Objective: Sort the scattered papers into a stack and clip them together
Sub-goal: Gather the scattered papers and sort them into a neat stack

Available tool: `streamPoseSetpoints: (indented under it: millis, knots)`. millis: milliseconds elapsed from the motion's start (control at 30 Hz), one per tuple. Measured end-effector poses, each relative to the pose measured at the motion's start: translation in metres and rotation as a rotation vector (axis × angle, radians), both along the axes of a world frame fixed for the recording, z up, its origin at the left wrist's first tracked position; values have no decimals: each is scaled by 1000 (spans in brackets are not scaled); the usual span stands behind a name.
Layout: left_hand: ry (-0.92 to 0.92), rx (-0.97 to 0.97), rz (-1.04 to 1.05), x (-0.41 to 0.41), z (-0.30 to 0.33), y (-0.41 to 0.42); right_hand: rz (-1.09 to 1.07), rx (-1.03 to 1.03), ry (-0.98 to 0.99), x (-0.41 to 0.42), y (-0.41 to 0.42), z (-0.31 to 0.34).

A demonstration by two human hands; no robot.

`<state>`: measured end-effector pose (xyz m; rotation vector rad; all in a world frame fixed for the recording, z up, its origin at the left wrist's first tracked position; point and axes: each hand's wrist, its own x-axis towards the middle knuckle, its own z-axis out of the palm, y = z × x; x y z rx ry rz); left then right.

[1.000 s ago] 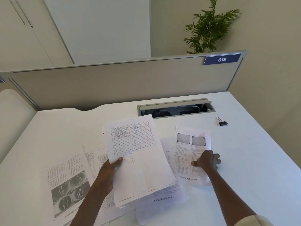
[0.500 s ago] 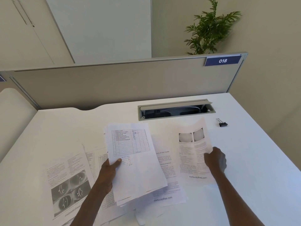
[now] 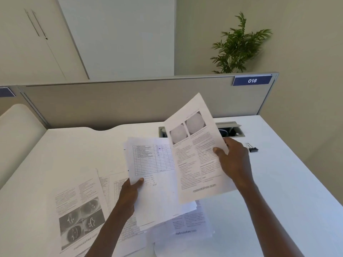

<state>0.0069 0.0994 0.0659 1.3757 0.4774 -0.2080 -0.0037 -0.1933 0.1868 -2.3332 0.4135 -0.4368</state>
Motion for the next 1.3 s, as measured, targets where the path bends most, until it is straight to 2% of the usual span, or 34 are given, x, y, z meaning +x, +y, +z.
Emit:
streamPoseSetpoints:
  millis: [167, 400, 500, 567, 667, 800, 900, 1067, 1300]
  knots:
    - [-5, -110, -68, -4, 13, -4, 86, 211, 108, 0, 31, -14]
    - [-44, -301, -72, -11, 26, 1, 91, 188, 163, -7, 59, -52]
    - [-20, -344, -55, -12, 23, 8, 141, 424, 187, -9, 64, -60]
    - [20, -335, -62, -11, 19, 12, 174, 490, 191, -10, 70, -65]
    - [38, -243, -125, -10, 16, 19, 196, 478, 175, -10, 83, -73]
    - [-76, -117, -152, -11, 12, 27, 270, 451, 196, -6, 99, -83]
    - [-96, -74, -128, -10, 7, 37, 286, 420, 236, 1, 104, -91]
    - [-126, -30, -50, 0, 1, 70, 87, 284, 360, 5, 83, -115]
    - [-124, -3, -3, 2, -8, 112, -99, -72, 650, -12, 55, -165]
